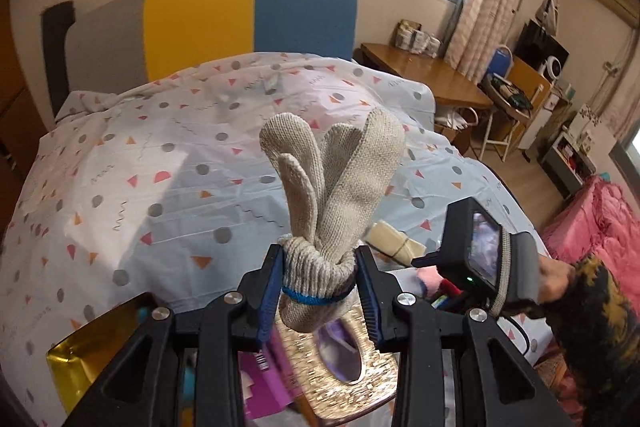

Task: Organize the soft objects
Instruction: 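Grasp the white knit gloves with the left gripper while the right grasps the white sponge, then carry the gloves with the left gripper into the tray and release beside the elephant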

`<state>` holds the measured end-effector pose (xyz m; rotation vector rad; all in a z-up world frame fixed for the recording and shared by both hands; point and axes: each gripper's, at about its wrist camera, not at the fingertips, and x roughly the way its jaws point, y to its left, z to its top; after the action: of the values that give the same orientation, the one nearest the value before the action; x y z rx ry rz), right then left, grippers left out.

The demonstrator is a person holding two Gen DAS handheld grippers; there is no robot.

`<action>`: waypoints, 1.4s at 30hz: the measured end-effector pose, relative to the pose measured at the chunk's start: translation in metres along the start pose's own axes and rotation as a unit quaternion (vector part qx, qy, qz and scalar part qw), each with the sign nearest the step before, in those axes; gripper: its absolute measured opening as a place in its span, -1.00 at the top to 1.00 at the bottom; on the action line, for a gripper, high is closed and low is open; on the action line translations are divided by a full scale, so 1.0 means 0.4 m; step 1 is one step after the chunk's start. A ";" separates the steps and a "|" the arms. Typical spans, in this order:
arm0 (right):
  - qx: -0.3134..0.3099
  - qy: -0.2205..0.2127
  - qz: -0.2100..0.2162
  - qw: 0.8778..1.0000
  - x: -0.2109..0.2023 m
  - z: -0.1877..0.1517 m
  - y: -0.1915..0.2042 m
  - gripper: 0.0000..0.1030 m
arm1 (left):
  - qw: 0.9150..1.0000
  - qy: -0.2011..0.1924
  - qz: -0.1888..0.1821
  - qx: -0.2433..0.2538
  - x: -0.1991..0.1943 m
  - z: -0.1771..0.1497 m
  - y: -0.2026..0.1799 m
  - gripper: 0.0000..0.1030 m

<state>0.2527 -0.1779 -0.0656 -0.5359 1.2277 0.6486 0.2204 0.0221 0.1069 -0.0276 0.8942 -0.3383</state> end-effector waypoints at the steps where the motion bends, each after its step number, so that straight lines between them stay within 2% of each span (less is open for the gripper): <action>1: -0.007 0.016 0.002 1.000 0.020 0.012 -0.001 -0.42 | 1.000 -0.003 0.002 -0.009 -0.012 -0.008 0.027 0.29; 7: -0.024 0.079 0.007 0.997 0.124 0.073 -0.025 -0.43 | 0.998 -0.016 0.013 -0.063 -0.068 -0.074 0.181 0.29; 12: -0.009 0.096 0.017 0.995 0.174 0.086 -0.041 -0.43 | 0.993 -0.014 0.038 -0.114 -0.097 -0.159 0.296 0.29; 14: 0.012 0.084 0.019 0.996 0.177 0.081 -0.050 -0.10 | 0.989 -0.015 0.048 -0.138 -0.106 -0.196 0.338 0.29; 18: 0.035 0.053 -0.009 0.998 0.153 0.024 -0.034 -0.09 | 0.977 -0.015 0.053 -0.204 -0.121 -0.284 0.423 0.29; 22: 0.101 0.000 -0.031 0.994 0.088 -0.029 -0.038 -0.09 | 0.962 -0.004 0.061 -0.268 -0.104 -0.374 0.497 0.29; 24: 0.146 -0.029 -0.027 0.988 0.053 -0.062 -0.046 -0.09 | 0.954 0.007 0.060 -0.295 -0.077 -0.408 0.521 0.29; 27: 0.201 -0.075 -0.025 0.976 -0.001 -0.118 -0.044 -0.09 | 0.948 0.011 0.064 -0.311 -0.051 -0.429 0.537 0.29; 29: 0.222 -0.099 -0.030 0.970 -0.034 -0.151 -0.030 -0.09 | 0.944 0.012 0.063 -0.322 -0.026 -0.426 0.559 0.29; 31: 0.238 -0.123 -0.040 0.963 -0.064 -0.176 -0.015 -0.09 | 0.939 0.016 0.082 -0.333 0.002 -0.416 0.587 0.29; 34: 0.257 -0.150 -0.052 0.953 -0.107 -0.218 0.013 -0.09 | 0.927 0.026 0.089 -0.365 0.041 -0.419 0.632 0.28; 36: 0.262 -0.163 -0.058 0.949 -0.124 -0.204 0.034 -0.09 | 0.924 0.033 0.095 -0.369 0.060 -0.427 0.645 0.26; 39: 0.259 -0.172 -0.072 0.948 -0.114 -0.215 0.074 -0.09 | 0.918 0.037 0.087 -0.386 0.072 -0.448 0.649 0.08; 42: 0.266 -0.179 -0.090 0.943 -0.113 -0.224 0.085 -0.09 | 0.922 0.030 0.102 -0.371 0.057 -0.465 0.628 -0.13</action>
<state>0.1588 -0.2226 -0.0461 -0.0667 0.9393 0.2229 0.1605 0.2747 -0.0686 -0.6251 1.0340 0.2123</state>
